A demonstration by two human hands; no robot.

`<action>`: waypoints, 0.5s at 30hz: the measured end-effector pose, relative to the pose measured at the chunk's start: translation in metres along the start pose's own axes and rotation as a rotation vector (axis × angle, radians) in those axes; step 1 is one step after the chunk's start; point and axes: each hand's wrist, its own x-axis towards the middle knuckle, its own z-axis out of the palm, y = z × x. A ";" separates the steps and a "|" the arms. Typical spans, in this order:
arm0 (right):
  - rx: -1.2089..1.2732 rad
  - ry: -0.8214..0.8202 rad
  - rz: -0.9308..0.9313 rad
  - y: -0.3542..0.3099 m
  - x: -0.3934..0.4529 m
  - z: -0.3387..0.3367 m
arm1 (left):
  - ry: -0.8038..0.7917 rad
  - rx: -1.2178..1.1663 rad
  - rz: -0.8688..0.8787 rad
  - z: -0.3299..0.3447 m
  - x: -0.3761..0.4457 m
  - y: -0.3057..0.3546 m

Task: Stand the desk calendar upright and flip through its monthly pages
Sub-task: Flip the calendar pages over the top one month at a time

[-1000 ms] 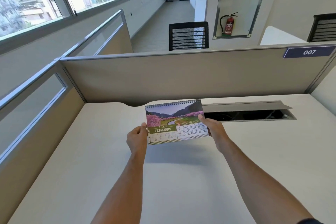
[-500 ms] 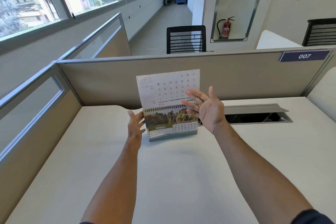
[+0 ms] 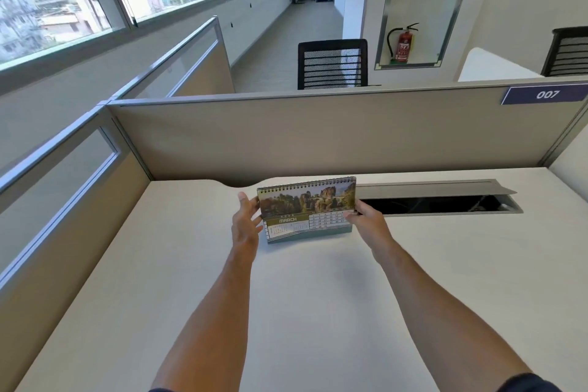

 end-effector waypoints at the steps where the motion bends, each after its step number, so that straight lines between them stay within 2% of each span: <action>1: 0.000 0.018 -0.010 0.000 -0.001 0.001 | -0.002 0.005 0.001 0.000 0.000 0.000; 11: -0.006 0.142 -0.066 0.008 -0.014 0.010 | 0.027 0.083 -0.030 0.000 -0.002 -0.007; 15: 0.005 0.184 -0.056 0.011 -0.016 0.012 | 0.088 0.307 0.044 -0.004 0.000 -0.017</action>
